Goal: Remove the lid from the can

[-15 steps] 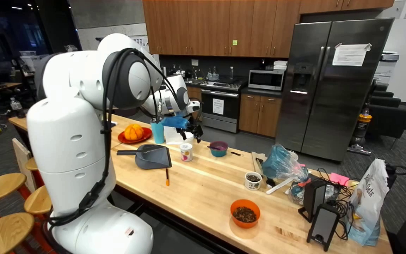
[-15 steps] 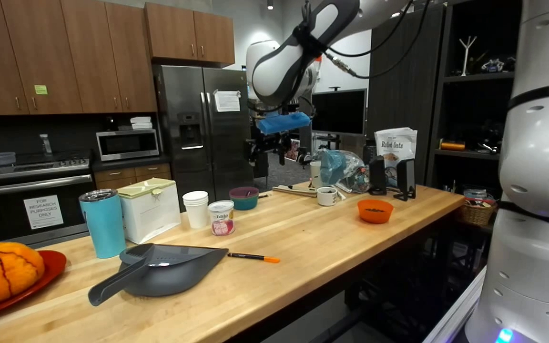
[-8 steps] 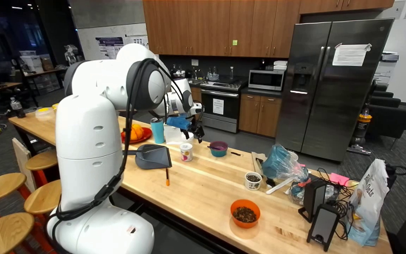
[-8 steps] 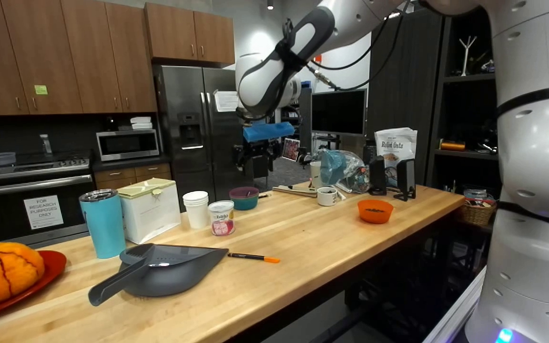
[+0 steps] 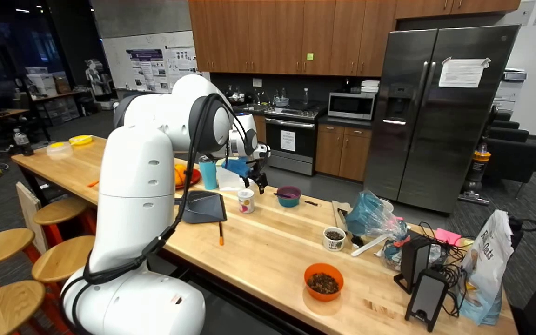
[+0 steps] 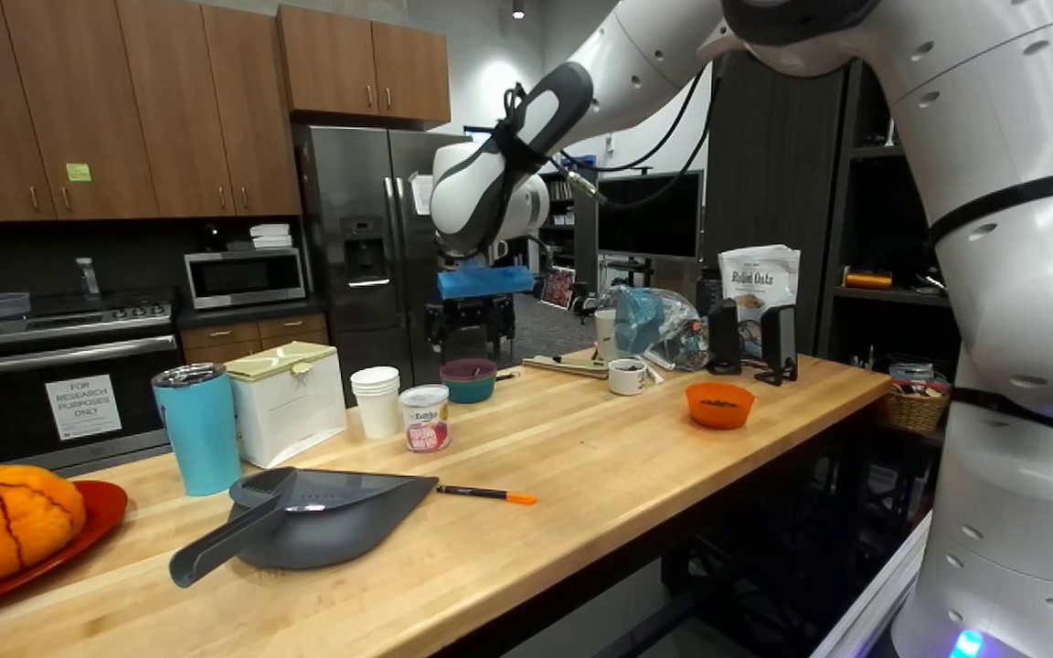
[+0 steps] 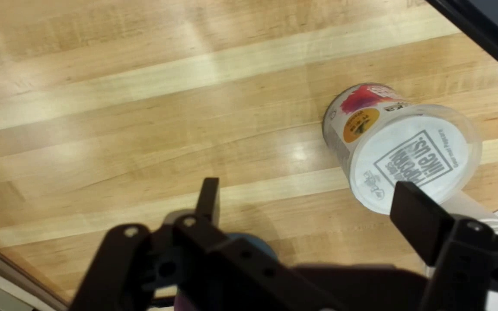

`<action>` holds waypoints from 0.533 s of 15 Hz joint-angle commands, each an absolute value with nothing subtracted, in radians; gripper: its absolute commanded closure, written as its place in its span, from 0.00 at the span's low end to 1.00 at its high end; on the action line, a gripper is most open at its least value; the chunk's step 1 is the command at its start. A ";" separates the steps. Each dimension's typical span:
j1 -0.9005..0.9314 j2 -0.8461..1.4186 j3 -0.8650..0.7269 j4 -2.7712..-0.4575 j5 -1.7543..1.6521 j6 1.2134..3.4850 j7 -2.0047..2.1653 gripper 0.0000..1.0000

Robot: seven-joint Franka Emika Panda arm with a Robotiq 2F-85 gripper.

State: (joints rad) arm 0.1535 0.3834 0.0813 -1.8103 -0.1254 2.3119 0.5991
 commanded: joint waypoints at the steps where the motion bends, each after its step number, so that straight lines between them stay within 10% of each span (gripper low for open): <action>1: 0.189 0.428 0.053 -1.748 -0.095 2.312 0.612 0.00; 8: 0.186 0.451 0.011 -1.732 -0.087 2.305 0.606 0.00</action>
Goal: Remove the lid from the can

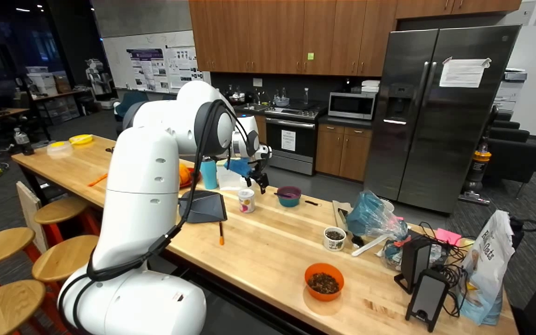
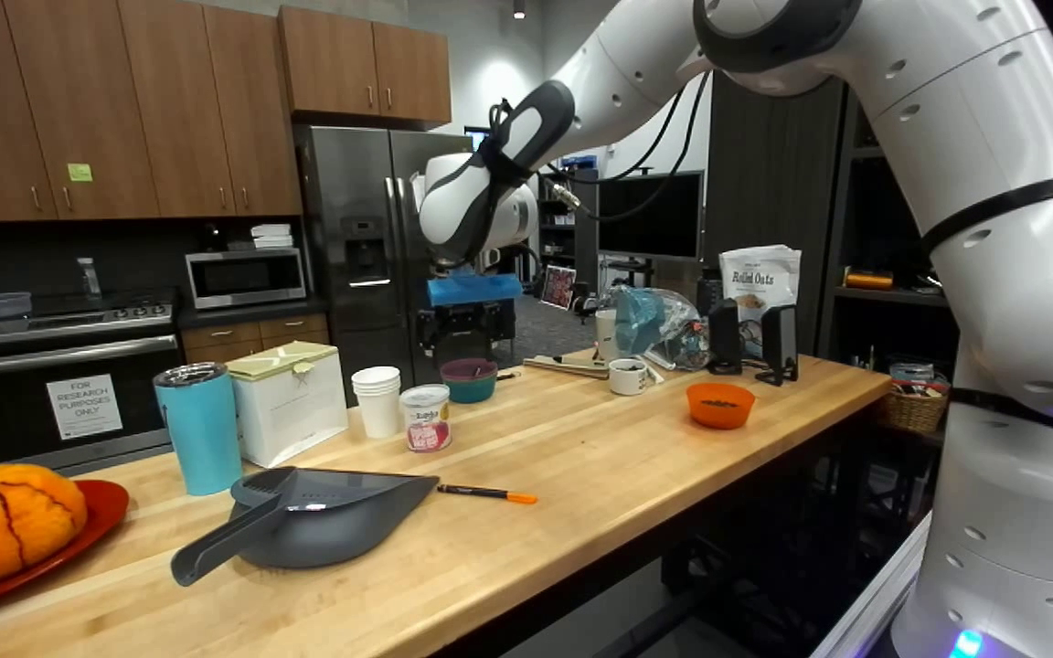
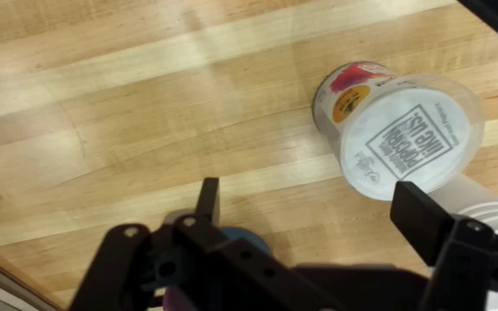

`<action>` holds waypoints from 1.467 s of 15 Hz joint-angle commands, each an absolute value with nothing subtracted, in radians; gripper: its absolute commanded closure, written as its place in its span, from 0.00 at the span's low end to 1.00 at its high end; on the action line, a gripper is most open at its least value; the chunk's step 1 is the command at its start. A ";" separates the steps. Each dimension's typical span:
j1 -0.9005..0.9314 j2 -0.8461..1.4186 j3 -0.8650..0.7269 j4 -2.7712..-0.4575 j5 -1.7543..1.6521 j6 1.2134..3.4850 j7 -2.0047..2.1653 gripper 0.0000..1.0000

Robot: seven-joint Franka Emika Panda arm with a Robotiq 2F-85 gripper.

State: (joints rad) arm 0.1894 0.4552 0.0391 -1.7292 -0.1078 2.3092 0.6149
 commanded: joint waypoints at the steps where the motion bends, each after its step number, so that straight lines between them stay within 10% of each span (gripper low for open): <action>1: 0.183 0.457 0.006 -1.728 -0.085 2.306 0.601 0.00; 22: 0.180 0.444 0.016 -1.737 -0.049 2.259 0.457 0.00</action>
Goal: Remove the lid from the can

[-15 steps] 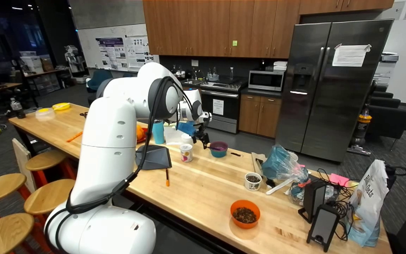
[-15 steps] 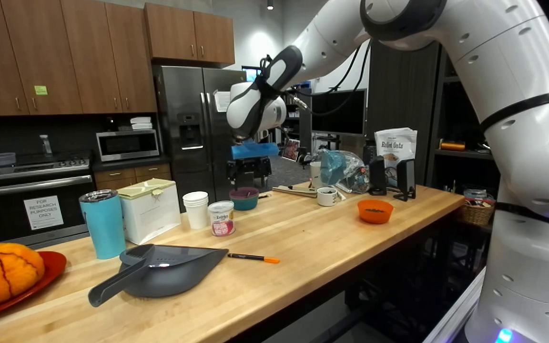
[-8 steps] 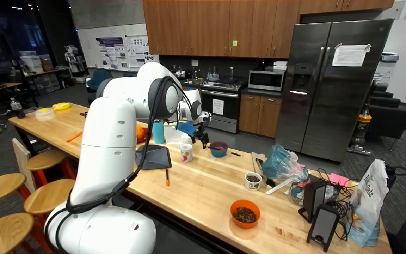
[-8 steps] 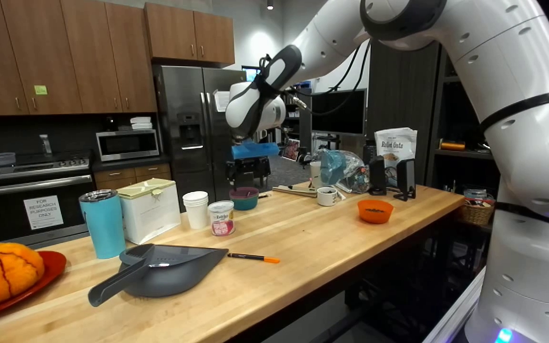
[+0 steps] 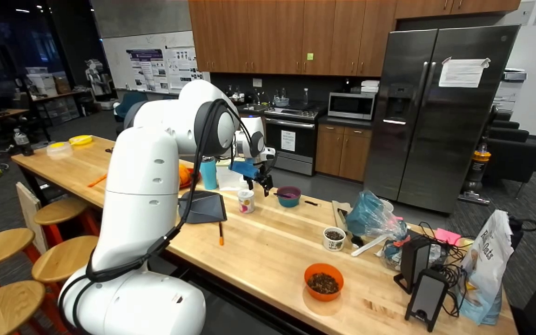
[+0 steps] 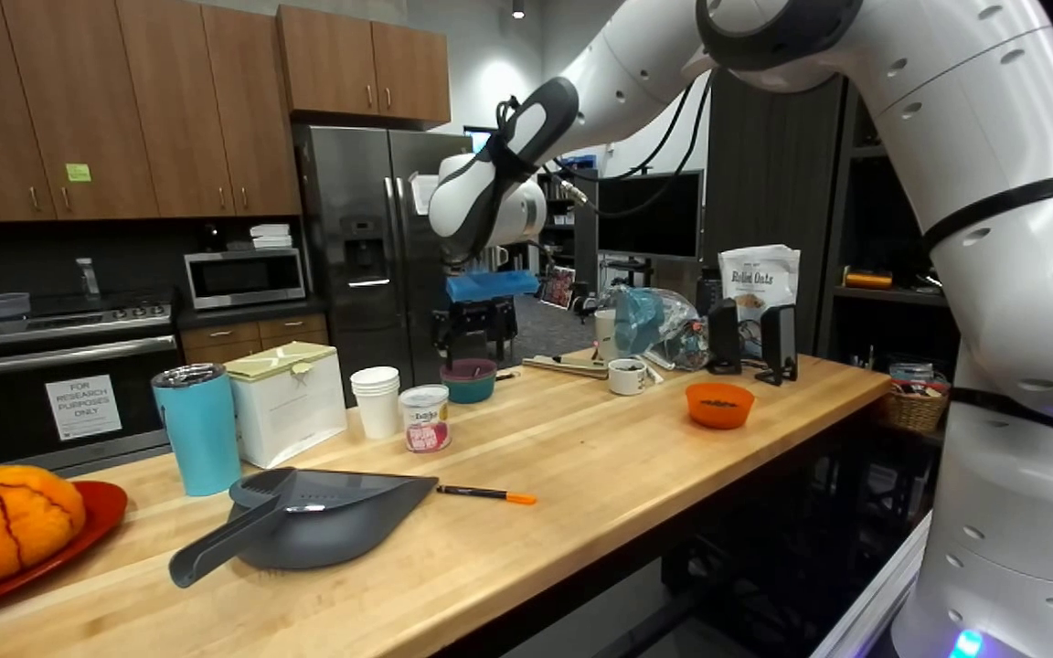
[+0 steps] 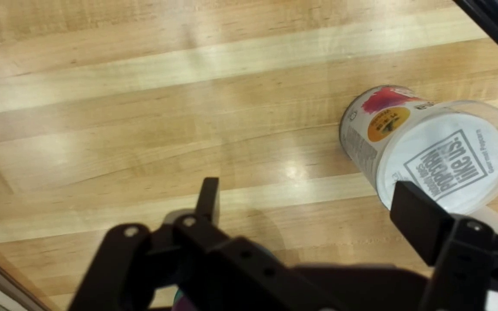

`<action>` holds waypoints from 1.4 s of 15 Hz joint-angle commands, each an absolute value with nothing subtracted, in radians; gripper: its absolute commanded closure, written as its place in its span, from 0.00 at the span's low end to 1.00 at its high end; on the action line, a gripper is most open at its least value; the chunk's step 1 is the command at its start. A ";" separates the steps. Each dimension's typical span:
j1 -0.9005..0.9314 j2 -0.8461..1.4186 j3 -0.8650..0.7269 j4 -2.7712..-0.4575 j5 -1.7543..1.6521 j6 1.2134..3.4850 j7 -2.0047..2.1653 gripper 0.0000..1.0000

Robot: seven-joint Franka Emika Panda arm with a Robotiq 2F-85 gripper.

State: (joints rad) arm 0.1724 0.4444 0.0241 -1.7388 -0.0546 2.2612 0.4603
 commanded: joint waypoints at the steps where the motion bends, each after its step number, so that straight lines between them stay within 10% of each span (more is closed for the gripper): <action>1: 0.180 0.446 0.015 -1.737 -0.049 2.259 0.457 0.00; 21: 0.232 0.538 0.008 -1.656 -0.053 2.310 0.497 0.00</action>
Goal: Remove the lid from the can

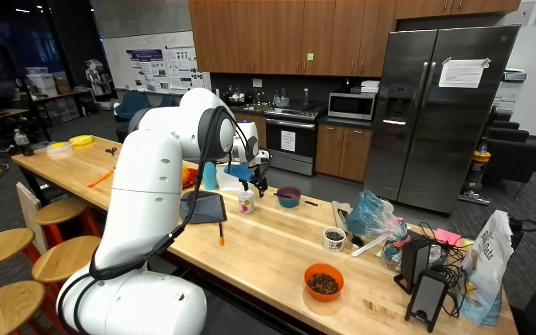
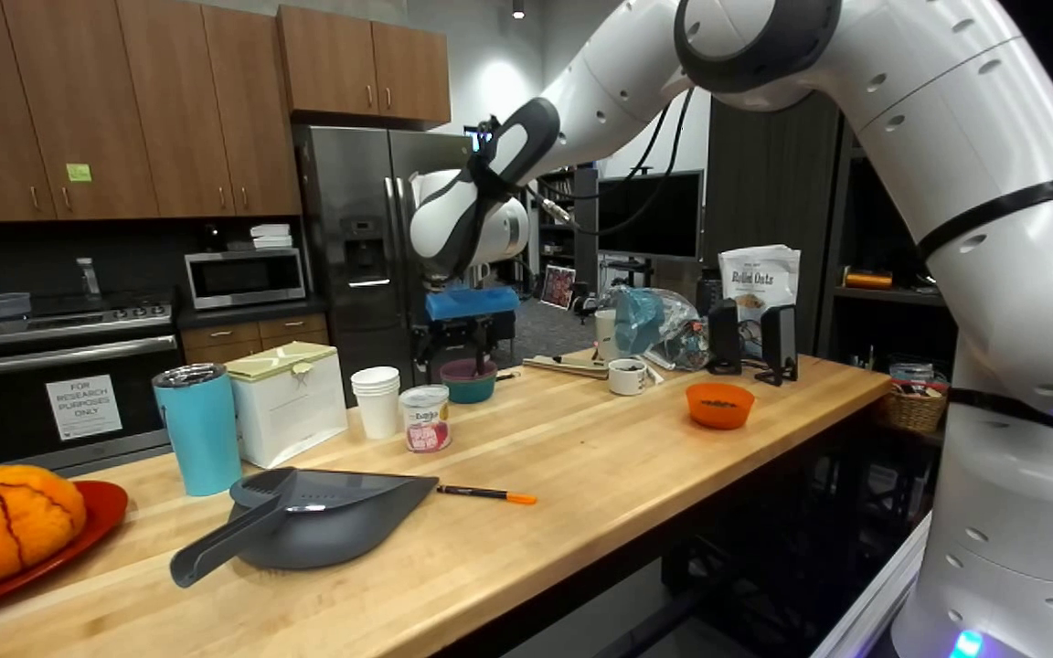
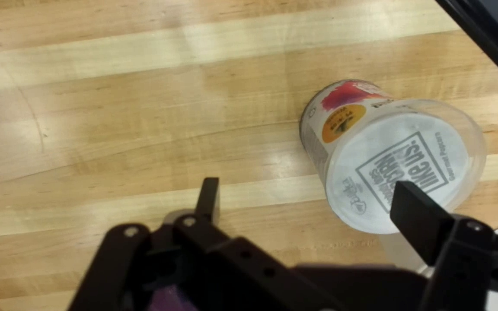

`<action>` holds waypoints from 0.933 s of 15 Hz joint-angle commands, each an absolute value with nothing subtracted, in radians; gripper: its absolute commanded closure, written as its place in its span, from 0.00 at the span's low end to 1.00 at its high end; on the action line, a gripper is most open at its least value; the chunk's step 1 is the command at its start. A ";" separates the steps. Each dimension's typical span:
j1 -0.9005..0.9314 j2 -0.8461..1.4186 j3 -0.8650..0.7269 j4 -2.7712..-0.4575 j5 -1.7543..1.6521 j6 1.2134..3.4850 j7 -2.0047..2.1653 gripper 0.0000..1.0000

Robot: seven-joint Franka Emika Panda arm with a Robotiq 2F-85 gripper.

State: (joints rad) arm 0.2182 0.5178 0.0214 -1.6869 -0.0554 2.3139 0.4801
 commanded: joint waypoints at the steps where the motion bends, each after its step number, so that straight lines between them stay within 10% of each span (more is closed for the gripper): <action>1: 0.233 0.540 0.008 -1.653 -0.052 2.308 0.498 0.00; 7: 0.231 0.560 0.007 -1.638 -0.048 2.308 0.495 0.00; 14: 0.232 0.563 0.004 -1.637 -0.051 2.305 0.492 0.62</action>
